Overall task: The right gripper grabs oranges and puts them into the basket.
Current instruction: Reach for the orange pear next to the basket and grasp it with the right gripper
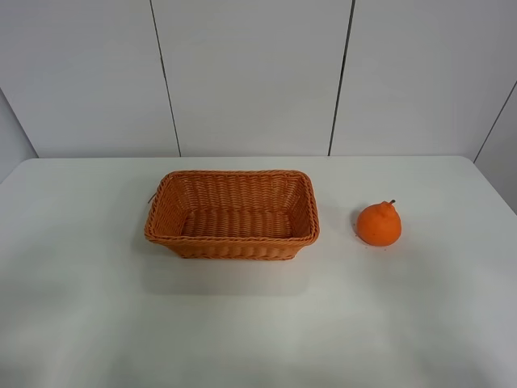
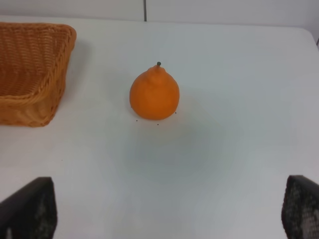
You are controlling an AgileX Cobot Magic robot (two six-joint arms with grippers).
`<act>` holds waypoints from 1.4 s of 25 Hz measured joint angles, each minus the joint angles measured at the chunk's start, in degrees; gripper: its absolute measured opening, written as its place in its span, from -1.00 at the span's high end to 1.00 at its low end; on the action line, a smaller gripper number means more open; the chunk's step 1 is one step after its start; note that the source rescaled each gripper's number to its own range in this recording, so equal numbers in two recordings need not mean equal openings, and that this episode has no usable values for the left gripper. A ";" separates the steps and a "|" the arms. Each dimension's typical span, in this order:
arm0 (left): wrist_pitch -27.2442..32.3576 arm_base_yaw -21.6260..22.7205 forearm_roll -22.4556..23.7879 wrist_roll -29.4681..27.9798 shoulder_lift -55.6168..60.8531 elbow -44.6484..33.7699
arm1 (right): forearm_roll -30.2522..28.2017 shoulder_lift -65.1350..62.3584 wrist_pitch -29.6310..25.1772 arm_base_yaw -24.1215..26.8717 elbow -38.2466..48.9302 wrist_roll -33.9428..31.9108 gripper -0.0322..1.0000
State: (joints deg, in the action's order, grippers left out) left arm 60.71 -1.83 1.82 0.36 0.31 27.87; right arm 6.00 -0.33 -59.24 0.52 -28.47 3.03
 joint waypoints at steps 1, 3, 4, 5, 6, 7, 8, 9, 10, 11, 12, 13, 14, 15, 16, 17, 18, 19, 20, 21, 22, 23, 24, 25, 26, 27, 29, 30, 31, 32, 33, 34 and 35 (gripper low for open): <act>0.00 0.00 0.00 0.00 0.00 0.00 | 0.00 0.00 0.00 0.00 0.00 0.00 -1.00; 0.00 0.00 0.00 0.00 0.00 0.00 | 0.00 0.00 0.00 0.00 0.00 0.00 -1.00; 0.00 0.00 0.00 0.00 0.00 0.00 | 0.00 0.00 0.00 0.00 0.00 0.00 -1.00; 0.00 0.00 0.00 0.00 0.00 0.00 | 0.00 0.00 0.00 0.00 0.00 0.00 -1.00; 0.00 0.00 0.00 0.00 0.00 0.00 | 0.00 0.00 0.00 0.00 0.00 0.00 -1.00; 0.00 0.00 0.00 0.00 0.00 0.00 | 0.00 0.00 0.00 0.00 0.00 0.00 -1.00; 0.00 0.00 0.00 0.00 0.00 0.00 | 0.00 0.00 0.00 0.00 0.00 0.00 -1.00; 0.00 0.00 0.00 0.00 0.00 0.00 | 0.00 0.00 0.00 0.00 0.00 0.00 -1.00; 0.00 0.00 0.00 0.00 0.00 0.00 | 0.00 0.31 -0.08 0.00 -0.07 -0.05 -1.00; 0.00 0.00 0.00 0.00 0.00 0.00 | 0.07 1.31 -0.07 0.00 -0.63 -0.04 -1.00; 0.00 0.00 0.00 0.00 0.00 0.00 | 0.36 3.21 -0.07 0.00 -1.42 -0.17 -1.00; 0.00 0.00 0.00 0.00 0.00 0.00 | 0.70 5.94 -0.07 0.00 -2.75 -0.22 -1.00; 0.00 0.00 0.00 0.00 0.00 0.00 | 0.83 8.76 -0.07 0.00 -4.43 -0.22 -1.00; 0.00 0.00 0.00 0.00 0.00 0.00 | 0.84 12.65 -0.01 0.00 -6.29 -0.22 -1.00; 0.00 0.00 0.00 0.00 0.00 0.00 | 0.84 16.96 -0.01 0.00 -7.96 -0.22 -1.00; 0.00 0.00 0.00 0.00 0.00 0.00 | 0.88 21.53 -0.06 0.00 -10.03 -0.22 -1.00; 0.00 0.00 0.00 0.00 0.00 0.00 | 0.88 25.38 -0.11 0.00 -12.08 -0.22 -1.00; 0.00 0.00 0.00 0.00 0.00 0.00 | 0.88 30.09 -0.22 0.00 -13.80 -0.22 -1.00; 0.00 0.00 0.00 0.00 0.00 0.00 | 0.88 34.90 -0.22 0.00 -15.80 -0.22 -1.00; 0.00 0.00 0.00 0.00 0.00 0.00 | 0.88 38.94 -0.22 0.00 -17.74 -0.22 -1.00; 0.00 0.00 0.00 0.00 0.00 0.00 | 0.88 43.77 -0.17 0.00 -19.59 -0.22 -1.00; 0.00 0.00 0.00 0.00 0.00 0.00 | 0.88 48.58 -0.17 0.00 -21.11 -0.22 -1.00; 0.00 0.00 0.00 0.00 0.00 0.00 | 0.88 53.32 -0.17 0.00 -22.98 -0.22 -1.00; 0.00 0.00 0.00 0.00 0.00 0.00 | 0.88 57.40 -0.29 0.00 -24.91 -0.22 -1.00; 0.00 0.00 0.00 0.00 0.00 0.00 | 0.88 62.39 -0.35 0.00 -26.57 -0.22 -1.00; 0.00 0.00 0.00 0.00 0.00 0.00 | 0.88 67.28 -0.66 0.00 -28.65 -0.22 -1.00; 0.00 0.00 0.00 0.00 0.00 0.00 | 0.83 75.65 -1.82 0.00 -33.13 -0.22 -1.00; 0.00 0.00 0.00 0.00 0.00 0.00 | 0.63 79.87 -2.21 0.00 -35.11 -0.22 -1.00; 0.00 0.00 0.00 0.00 0.00 0.00 | 0.27 83.91 -2.37 0.00 -37.53 -0.22 -1.00; 0.00 0.00 0.00 0.00 0.00 0.00 | -0.07 87.09 -2.51 0.00 -39.98 -0.22 -1.00; 0.00 0.00 0.00 0.00 0.00 0.00 | -0.50 90.67 -2.57 0.00 -42.47 -0.22 -1.00; 0.00 0.00 0.00 0.00 0.00 0.00 | -0.76 93.91 -2.62 0.00 -44.53 -0.22 -1.00; 0.00 0.00 0.00 0.00 0.00 0.00 | -0.93 96.37 -2.70 -0.15 -46.91 -0.22 -1.00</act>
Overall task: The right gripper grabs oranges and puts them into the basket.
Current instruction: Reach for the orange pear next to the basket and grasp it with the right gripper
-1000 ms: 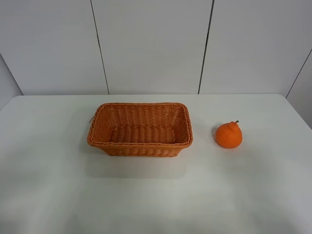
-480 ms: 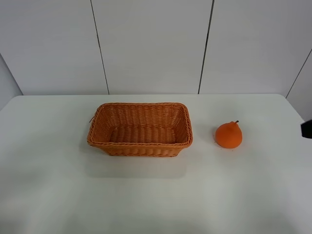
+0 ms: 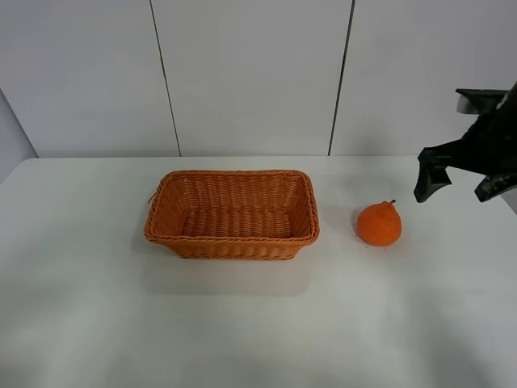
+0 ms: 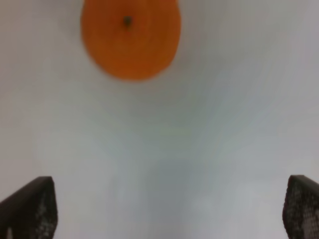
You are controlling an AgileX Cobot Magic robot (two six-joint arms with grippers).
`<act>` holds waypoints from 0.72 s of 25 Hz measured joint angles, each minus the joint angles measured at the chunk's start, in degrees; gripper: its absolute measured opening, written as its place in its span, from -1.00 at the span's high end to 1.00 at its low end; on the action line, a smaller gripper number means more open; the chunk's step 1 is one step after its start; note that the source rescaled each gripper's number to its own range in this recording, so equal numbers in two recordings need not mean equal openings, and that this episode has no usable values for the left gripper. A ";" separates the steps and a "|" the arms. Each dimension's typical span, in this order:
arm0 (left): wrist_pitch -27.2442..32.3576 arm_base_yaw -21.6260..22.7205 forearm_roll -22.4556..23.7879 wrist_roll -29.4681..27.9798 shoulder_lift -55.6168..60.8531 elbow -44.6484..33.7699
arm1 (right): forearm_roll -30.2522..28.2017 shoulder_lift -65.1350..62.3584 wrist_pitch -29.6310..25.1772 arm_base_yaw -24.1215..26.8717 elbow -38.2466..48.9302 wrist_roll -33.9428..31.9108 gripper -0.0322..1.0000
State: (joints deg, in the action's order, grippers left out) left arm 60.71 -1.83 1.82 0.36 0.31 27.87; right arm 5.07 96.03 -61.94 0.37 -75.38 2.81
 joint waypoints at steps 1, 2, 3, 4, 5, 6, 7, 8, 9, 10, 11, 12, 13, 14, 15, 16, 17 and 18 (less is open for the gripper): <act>0.00 0.00 0.00 0.00 0.00 0.00 | -0.13 2.58 -0.23 -0.33 -2.26 0.00 -1.00; 0.00 0.00 0.00 0.00 0.00 0.00 | -0.55 4.82 -0.34 -0.85 -3.99 0.00 -1.00; 0.00 0.00 0.00 0.00 0.00 0.00 | -1.04 6.67 -0.48 -1.72 -5.83 0.00 -1.00; 0.00 0.00 0.00 0.00 0.00 0.00 | -1.30 7.97 -0.48 -2.78 -7.35 0.00 -1.00; 0.00 0.00 0.00 0.00 0.00 0.00 | -1.44 9.36 -0.48 -3.74 -8.65 0.00 -1.00; 0.00 0.00 0.00 0.00 0.00 0.00 | -1.44 10.76 -0.37 -4.52 -9.68 0.00 -1.00; 0.00 0.00 0.00 0.00 0.00 0.00 | -1.38 11.70 -0.23 -4.93 -10.36 0.00 -1.00; 0.00 0.00 0.00 0.00 0.00 0.00 | -1.10 12.59 0.14 -5.16 -10.90 0.00 -1.00; 0.00 0.00 0.00 0.00 0.00 0.00 | -1.04 13.67 0.55 -5.25 -11.10 0.00 -1.00; 0.00 0.00 0.00 0.00 0.00 0.00 | -1.04 14.70 1.21 -5.25 -11.20 0.00 -1.00; 0.00 0.00 0.00 0.00 0.00 0.00 | -1.04 15.62 1.74 -5.25 -11.32 0.00 -1.00; 0.00 0.00 0.00 0.00 0.00 0.00 | -1.04 16.93 2.39 -5.25 -11.37 0.00 -1.00; 0.00 0.00 0.00 0.00 0.00 0.00 | -1.04 17.89 3.29 -5.25 -11.42 0.00 -1.00; 0.00 0.00 0.00 0.00 0.00 0.00 | -1.04 19.06 4.25 -5.25 -11.43 0.00 -1.00; 0.00 0.00 0.00 0.00 0.00 0.00 | -1.04 20.01 5.20 -5.25 -11.43 0.00 -1.00; 0.00 0.00 0.00 0.00 0.00 0.00 | -1.04 21.18 5.95 -5.25 -11.49 0.00 -1.00; 0.00 0.00 0.00 0.00 0.00 0.00 | -0.98 22.34 6.73 -5.25 -11.48 0.07 -1.00; 0.00 0.00 0.00 0.00 0.00 0.00 | -0.80 23.46 7.35 -5.25 -11.48 0.32 -1.00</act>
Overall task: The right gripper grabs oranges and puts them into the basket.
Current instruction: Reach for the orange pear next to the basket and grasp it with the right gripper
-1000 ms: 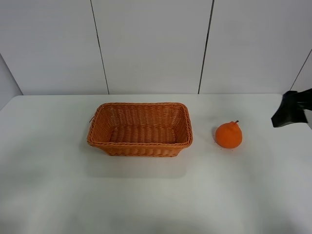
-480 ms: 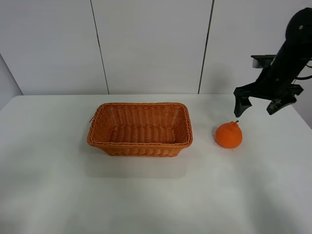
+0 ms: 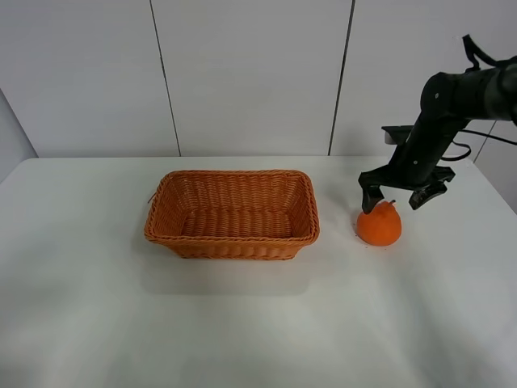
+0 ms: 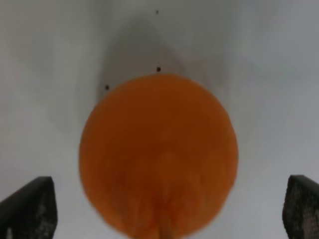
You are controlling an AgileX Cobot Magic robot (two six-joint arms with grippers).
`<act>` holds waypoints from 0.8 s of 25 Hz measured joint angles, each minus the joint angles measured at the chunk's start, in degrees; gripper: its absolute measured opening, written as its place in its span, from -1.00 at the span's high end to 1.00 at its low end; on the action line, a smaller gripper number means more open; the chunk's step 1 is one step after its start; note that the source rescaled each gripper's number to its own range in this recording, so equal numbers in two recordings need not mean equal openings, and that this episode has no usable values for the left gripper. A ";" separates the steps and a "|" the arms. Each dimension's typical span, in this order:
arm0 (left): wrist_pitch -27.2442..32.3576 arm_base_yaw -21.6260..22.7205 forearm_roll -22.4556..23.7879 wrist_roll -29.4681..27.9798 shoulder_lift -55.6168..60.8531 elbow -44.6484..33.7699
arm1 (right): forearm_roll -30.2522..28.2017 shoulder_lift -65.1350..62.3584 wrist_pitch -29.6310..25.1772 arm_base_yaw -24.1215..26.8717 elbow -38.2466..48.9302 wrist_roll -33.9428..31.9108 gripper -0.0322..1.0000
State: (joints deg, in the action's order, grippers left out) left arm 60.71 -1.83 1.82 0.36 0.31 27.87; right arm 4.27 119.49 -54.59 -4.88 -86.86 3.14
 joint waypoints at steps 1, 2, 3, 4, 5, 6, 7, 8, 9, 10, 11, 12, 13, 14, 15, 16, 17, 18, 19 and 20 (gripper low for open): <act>0.00 0.00 0.00 0.00 0.00 0.00 | 0.25 0.90 0.34 0.00 0.00 0.20 -1.00; 0.00 0.00 0.00 0.00 0.00 0.00 | 0.50 1.89 0.72 0.00 0.00 0.36 -1.00; 0.00 0.00 0.00 0.00 0.00 0.00 | 0.63 2.79 1.37 0.00 0.00 0.43 -1.00; 0.00 0.00 0.00 0.00 0.00 0.00 | 0.68 3.40 1.95 0.00 0.00 0.54 -1.00; 0.00 0.00 0.00 0.00 0.00 0.00 | 0.75 4.05 2.41 0.00 0.00 0.54 -1.00; 0.00 0.00 0.00 0.00 0.00 0.00 | 0.88 4.60 2.98 0.00 0.00 0.54 -1.00; 0.00 0.00 0.00 0.00 0.00 0.00 | 0.88 4.96 3.33 0.00 0.00 0.54 -1.00; 0.00 0.00 0.00 0.00 0.00 0.00 | 1.03 5.29 3.52 0.00 0.00 0.54 -1.00; 0.00 0.00 0.00 0.00 0.00 0.00 | 1.20 5.60 3.79 0.00 0.00 0.54 -0.97; 0.00 0.00 0.00 0.00 0.00 0.00 | 1.36 5.87 4.00 0.00 0.00 0.54 -0.91; 0.00 0.00 0.00 0.00 0.00 0.00 | 1.49 6.05 4.21 0.00 0.00 0.54 -0.76; 0.00 0.00 0.00 0.00 0.00 0.00 | 1.69 6.20 4.23 0.00 0.00 0.54 -0.54; 0.00 0.00 0.00 0.00 0.00 0.00 | 1.76 6.28 4.23 0.00 0.00 0.54 -0.29; 0.00 0.00 0.00 0.00 0.00 0.00 | 1.81 6.28 4.23 0.00 0.00 0.54 0.07; 0.00 0.00 0.00 0.00 0.00 0.00 | 1.87 6.28 4.16 0.00 -0.14 0.54 0.45; 0.00 0.00 0.00 0.00 0.00 0.00 | 1.87 6.10 4.10 0.00 -0.36 0.54 0.78; 0.00 0.00 0.00 0.00 0.00 0.00 | 1.77 5.78 3.89 0.00 -0.70 0.59 0.93; 0.00 0.00 0.00 0.00 0.00 0.00 | 1.67 5.46 3.53 0.00 -0.97 0.78 0.94; 0.00 0.00 0.00 0.00 0.00 0.00 | 1.48 5.02 2.82 0.00 -1.40 0.92 0.94; 0.00 0.00 0.00 0.00 0.00 0.00 | 1.11 4.50 2.05 0.00 -1.85 0.97 0.94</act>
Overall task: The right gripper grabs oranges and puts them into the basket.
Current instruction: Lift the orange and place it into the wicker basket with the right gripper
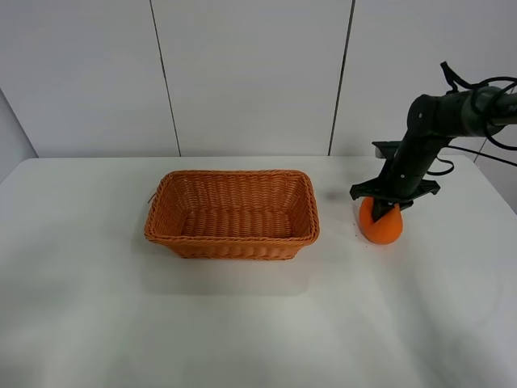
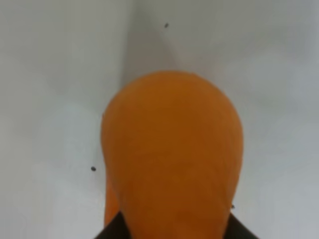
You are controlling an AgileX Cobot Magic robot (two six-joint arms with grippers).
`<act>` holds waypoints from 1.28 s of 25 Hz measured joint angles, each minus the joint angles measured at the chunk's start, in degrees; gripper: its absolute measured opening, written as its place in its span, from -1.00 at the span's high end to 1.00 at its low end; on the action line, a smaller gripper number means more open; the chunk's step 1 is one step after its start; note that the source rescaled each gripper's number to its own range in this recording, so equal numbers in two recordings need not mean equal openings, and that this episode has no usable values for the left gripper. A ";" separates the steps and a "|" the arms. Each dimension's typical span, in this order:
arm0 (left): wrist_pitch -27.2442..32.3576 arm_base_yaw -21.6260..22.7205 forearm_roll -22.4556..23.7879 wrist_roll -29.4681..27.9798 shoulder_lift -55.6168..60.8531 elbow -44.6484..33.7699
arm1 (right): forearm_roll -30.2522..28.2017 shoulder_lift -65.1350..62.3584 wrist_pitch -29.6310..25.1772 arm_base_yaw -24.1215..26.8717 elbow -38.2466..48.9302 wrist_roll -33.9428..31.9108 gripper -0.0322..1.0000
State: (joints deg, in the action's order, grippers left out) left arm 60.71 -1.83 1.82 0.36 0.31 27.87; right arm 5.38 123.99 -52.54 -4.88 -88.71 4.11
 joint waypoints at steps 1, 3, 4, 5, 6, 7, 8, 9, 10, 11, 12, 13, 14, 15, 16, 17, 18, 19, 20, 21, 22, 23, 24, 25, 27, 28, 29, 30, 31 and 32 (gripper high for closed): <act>0.00 0.00 0.00 0.00 0.00 0.00 | -0.30 -0.61 -1.00 0.00 -0.68 0.00 0.94; 0.00 0.00 0.00 0.00 0.00 0.00 | -1.22 -2.35 -2.76 0.00 -2.51 0.05 0.94; 0.00 0.00 0.00 0.00 0.00 0.00 | -1.56 -3.66 -4.21 0.00 -3.49 0.05 0.94; 0.00 0.00 0.00 0.00 0.00 0.00 | -1.67 -4.97 -5.68 0.00 -4.68 0.05 0.94; 0.00 0.00 0.00 0.00 0.00 0.00 | -1.73 -6.54 -7.06 0.00 -5.86 0.05 0.94; 0.00 0.00 0.00 0.00 0.00 0.00 | -1.73 -8.07 -8.12 0.00 -6.87 0.11 0.94; 0.00 0.00 0.00 0.00 0.00 0.00 | -1.73 -9.42 -9.24 0.00 -8.09 0.18 0.94; 0.00 0.00 0.00 0.00 0.00 0.00 | -1.73 -10.34 -10.19 0.00 -9.26 0.24 0.94; 0.00 0.00 0.00 0.00 0.00 0.00 | -1.73 -11.13 -10.97 0.00 -10.37 0.24 0.94; 0.00 0.00 0.00 0.00 0.00 0.00 | -1.73 -11.55 -11.88 0.00 -11.26 0.24 0.94; 0.00 0.00 0.00 0.00 0.00 0.00 | -1.73 -11.69 -13.18 0.00 -12.42 0.24 0.94; 0.00 0.00 0.00 0.00 0.00 0.00 | -1.85 -11.69 -14.67 -0.23 -13.52 0.24 0.94; 0.00 0.00 0.00 0.00 0.00 0.00 | -2.00 -11.69 -15.86 -0.57 -14.35 0.24 0.94; 0.00 0.00 0.00 0.00 0.00 0.00 | -2.21 -11.69 -16.75 -1.23 -15.35 0.24 0.94; 0.00 0.00 0.00 0.00 0.00 0.00 | -2.37 -11.69 -17.30 -2.22 -16.47 0.24 0.94; 0.00 0.00 0.00 0.00 0.00 0.00 | -2.59 -11.69 -17.40 -3.55 -17.71 0.24 0.94; 0.00 0.00 0.00 0.00 0.00 0.00 | -2.65 -11.69 -17.40 -4.89 -18.81 -0.01 0.94; 0.00 0.00 0.00 0.00 0.00 0.00 | -2.65 -11.69 -17.40 -6.72 -20.13 -0.29 0.94; 0.00 0.00 0.00 0.00 0.00 0.00 | -2.65 -11.62 -17.40 -8.83 -21.41 -0.57 0.94; 0.00 0.00 0.00 0.00 0.00 0.00 | -2.65 -11.62 -17.40 -11.10 -22.53 -0.68 0.94; 0.00 0.00 0.00 0.00 0.00 0.00 | -2.65 -11.62 -17.35 -13.07 -23.25 -0.68 0.94; 0.00 0.00 0.00 0.00 0.00 0.00 | -2.65 -11.62 -17.02 -15.46 -23.76 -0.85 0.94; 0.00 0.00 0.00 0.00 0.00 0.00 | -2.71 -11.62 -16.28 -17.82 -23.91 -1.29 0.94; 0.00 0.00 0.00 0.00 0.00 0.00 | -2.85 -11.54 -15.39 -19.72 -23.94 -2.03 0.94; 0.00 0.00 0.00 0.00 0.00 0.00 | -3.26 -10.75 -12.64 -23.93 -24.10 -3.57 0.94; 0.00 0.00 0.00 0.00 0.00 0.00 | -3.51 -9.82 -11.44 -25.79 -24.20 -4.11 0.94; 0.00 0.00 0.00 0.00 0.00 0.00 | -3.79 -8.89 -10.11 -27.19 -24.27 -4.11 0.94; 0.00 0.00 0.00 0.00 0.00 0.00 | -4.04 -7.74 -8.87 -28.68 -24.33 -4.11 0.94; 0.00 0.00 0.00 0.00 0.00 0.00 | -4.27 -6.18 -7.69 -29.93 -24.33 -4.54 0.94; 0.00 0.00 0.00 0.00 0.00 0.00 | -4.55 -4.37 -6.62 -30.81 -24.33 -4.58 0.94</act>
State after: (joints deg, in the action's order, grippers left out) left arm 60.71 -1.83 1.82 0.36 0.31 27.87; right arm 0.83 119.62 -59.16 -35.69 -113.04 -0.48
